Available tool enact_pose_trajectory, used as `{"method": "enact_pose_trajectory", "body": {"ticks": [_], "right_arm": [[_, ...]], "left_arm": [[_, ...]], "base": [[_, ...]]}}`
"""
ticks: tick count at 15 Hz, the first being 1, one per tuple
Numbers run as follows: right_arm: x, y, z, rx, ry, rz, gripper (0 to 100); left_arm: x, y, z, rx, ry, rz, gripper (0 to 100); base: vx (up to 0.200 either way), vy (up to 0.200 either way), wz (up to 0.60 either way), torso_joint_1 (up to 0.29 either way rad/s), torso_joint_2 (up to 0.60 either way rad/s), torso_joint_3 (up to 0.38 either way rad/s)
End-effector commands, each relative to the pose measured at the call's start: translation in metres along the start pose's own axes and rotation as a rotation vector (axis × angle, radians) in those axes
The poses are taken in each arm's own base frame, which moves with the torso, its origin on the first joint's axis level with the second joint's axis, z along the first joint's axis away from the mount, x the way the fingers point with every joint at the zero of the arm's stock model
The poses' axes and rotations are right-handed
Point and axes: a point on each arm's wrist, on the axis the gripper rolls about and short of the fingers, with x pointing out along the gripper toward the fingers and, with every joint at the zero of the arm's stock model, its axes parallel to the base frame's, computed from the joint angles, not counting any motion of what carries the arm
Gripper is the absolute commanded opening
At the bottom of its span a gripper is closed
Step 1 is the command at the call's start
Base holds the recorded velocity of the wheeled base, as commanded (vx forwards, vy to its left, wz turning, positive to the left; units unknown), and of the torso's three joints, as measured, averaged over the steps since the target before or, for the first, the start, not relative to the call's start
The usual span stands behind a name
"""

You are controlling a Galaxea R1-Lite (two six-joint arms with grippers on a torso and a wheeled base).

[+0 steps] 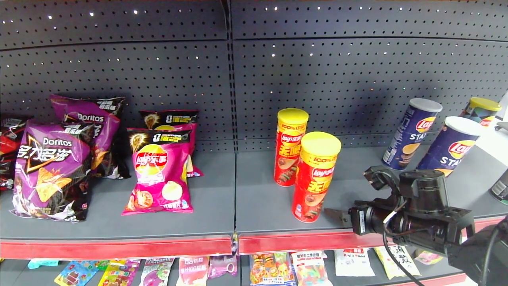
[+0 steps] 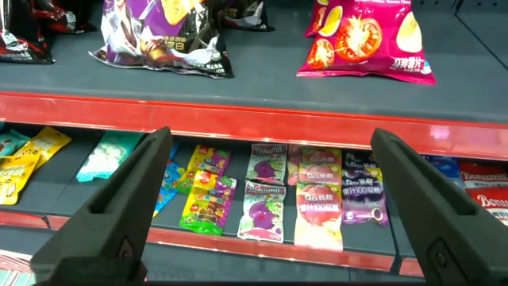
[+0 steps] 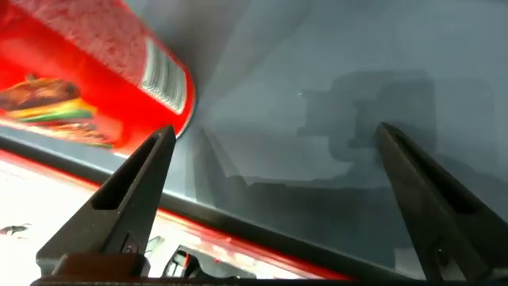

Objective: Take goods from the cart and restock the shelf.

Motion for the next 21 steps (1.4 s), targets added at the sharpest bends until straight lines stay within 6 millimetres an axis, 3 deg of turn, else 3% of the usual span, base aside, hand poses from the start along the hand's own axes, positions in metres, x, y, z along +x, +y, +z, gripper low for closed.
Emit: {"method": "enact_pose_trajectory", "body": {"ticks": [1,7,21], "right_arm": [[0.004,-0.001,-0.001,0.005,0.013,-0.004,100],[0.016,0.000,0.004,0.002,0.009,-0.001,100],[0.020,0.006,-0.001,-0.029,0.031,0.018,100]], "left_arm": [[0.000,0.000,0.000,0.000,0.001,0.001,100],[0.000,0.000,0.000,0.000,0.001,0.000,100],[0.000,0.000,0.000,0.000,0.001,0.000,100]], "base": [[0.000,0.000,0.00,0.000,0.00,0.000],[0.000,0.000,0.00,0.000,0.00,0.000],[0.000,0.000,0.00,0.000,0.00,0.000]]}}
